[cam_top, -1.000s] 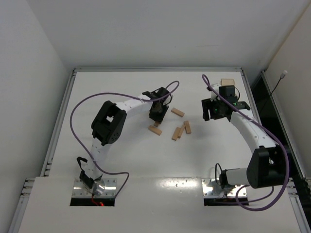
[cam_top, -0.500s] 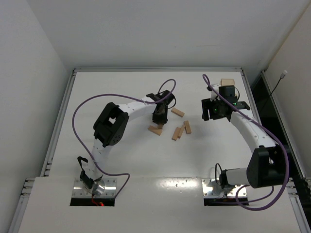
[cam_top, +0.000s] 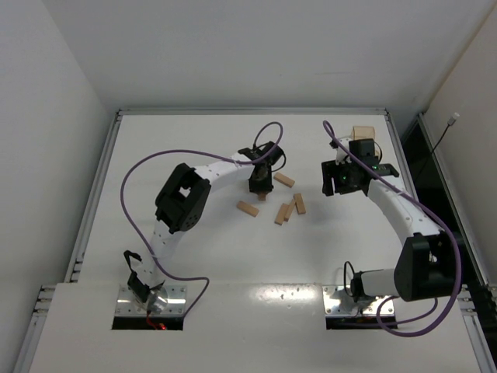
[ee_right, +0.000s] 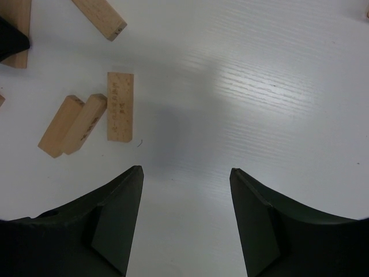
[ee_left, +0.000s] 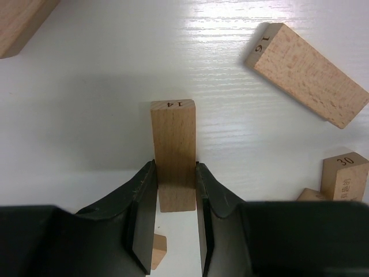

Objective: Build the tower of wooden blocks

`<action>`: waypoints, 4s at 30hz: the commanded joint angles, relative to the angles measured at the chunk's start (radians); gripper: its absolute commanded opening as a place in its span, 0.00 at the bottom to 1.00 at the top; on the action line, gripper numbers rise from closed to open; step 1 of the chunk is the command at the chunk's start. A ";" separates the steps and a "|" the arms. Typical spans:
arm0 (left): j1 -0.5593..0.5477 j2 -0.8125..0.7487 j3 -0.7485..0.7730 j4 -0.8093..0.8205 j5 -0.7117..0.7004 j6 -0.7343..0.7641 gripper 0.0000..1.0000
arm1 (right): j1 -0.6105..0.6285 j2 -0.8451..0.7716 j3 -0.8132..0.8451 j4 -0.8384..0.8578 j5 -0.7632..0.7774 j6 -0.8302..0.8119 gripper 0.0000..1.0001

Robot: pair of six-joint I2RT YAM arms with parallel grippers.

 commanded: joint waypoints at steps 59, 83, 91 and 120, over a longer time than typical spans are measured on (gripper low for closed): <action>0.228 0.205 0.402 -0.233 0.311 0.923 0.73 | -0.007 0.020 0.017 0.022 -0.103 -0.039 0.60; 0.228 0.283 0.374 -0.210 0.230 0.800 0.00 | 0.003 0.078 0.064 0.033 -0.069 -0.030 0.64; 0.133 0.040 0.241 -0.226 -0.117 0.287 0.00 | 0.003 0.040 0.027 0.033 -0.071 -0.021 0.64; -0.063 -0.101 0.100 -0.168 -0.132 -0.050 0.00 | -0.007 -0.063 -0.042 0.014 -0.080 -0.012 0.64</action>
